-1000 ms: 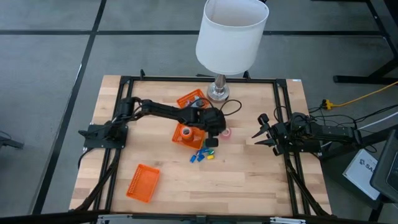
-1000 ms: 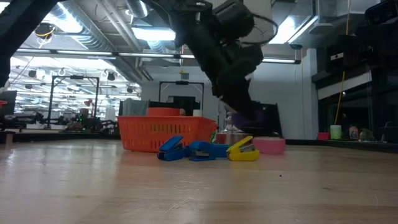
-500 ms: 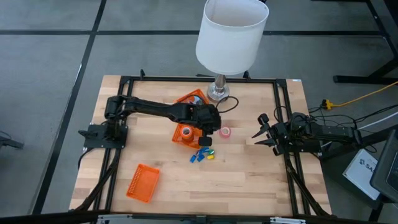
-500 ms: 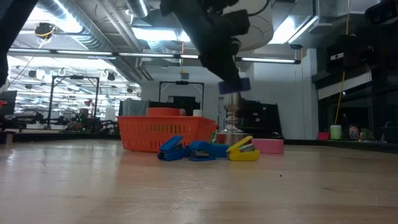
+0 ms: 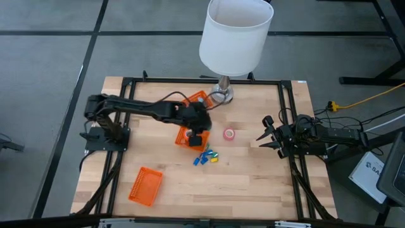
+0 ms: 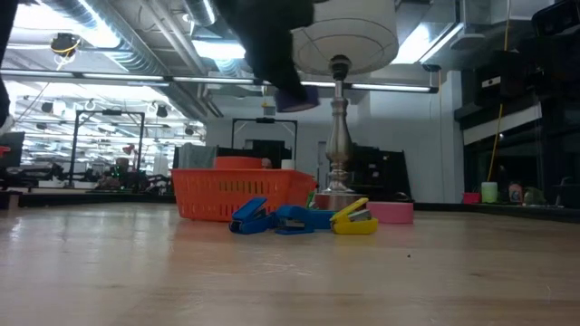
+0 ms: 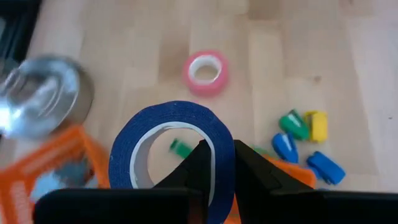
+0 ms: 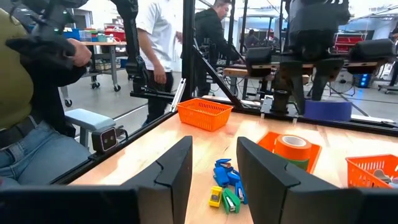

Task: Pick and place Stapler, Stapler remover, tape
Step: Put the blue tape into the middle orange bin

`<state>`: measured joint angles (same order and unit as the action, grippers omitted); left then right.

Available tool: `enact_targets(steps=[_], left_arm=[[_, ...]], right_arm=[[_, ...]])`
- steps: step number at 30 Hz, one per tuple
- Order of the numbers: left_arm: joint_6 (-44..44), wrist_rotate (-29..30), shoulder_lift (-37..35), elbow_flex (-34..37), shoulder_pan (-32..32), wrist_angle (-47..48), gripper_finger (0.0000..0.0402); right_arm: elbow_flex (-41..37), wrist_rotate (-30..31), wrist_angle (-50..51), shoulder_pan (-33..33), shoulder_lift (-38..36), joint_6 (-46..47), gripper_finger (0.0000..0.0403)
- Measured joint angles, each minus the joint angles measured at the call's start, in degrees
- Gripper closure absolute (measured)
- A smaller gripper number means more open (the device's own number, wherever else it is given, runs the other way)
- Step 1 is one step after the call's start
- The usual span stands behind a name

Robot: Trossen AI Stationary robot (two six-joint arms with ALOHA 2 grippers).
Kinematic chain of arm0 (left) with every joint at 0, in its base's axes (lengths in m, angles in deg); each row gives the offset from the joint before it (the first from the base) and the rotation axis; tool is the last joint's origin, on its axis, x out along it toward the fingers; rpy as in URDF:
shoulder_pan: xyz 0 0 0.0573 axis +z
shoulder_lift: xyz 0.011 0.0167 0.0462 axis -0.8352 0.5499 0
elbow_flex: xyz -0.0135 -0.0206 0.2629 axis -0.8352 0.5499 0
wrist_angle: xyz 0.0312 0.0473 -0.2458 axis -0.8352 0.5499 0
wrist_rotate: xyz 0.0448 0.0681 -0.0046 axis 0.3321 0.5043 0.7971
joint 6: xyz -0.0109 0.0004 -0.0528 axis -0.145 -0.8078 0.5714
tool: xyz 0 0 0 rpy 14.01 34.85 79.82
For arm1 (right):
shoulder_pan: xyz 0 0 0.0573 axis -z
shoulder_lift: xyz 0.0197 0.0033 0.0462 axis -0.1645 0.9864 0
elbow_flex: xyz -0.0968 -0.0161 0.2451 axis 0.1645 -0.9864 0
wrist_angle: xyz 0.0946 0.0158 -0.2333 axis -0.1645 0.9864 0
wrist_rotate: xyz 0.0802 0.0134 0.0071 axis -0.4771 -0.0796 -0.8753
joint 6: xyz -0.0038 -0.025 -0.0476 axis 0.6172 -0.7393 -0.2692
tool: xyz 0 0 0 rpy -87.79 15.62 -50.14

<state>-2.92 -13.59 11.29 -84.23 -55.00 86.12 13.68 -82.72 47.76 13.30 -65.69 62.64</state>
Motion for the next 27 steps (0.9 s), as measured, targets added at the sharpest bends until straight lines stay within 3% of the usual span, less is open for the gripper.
enact_targets(steps=[8,23,27], left_arm=[[9.8,2.8,-6.1,8.8,-1.0,0.4,0.0361],[18.6,1.8,-5.5,15.3,-4.2,0.2,0.0356],[19.0,3.9,-5.5,17.2,-4.2,-2.3,0.0356]], right_arm=[[0.0,0.0,-0.1,0.0,0.0,0.0,0.0274],[0.0,0.0,0.0,0.0,0.0,0.0,0.0274],[0.0,0.0,0.0,0.0,0.0,0.0,0.0274]])
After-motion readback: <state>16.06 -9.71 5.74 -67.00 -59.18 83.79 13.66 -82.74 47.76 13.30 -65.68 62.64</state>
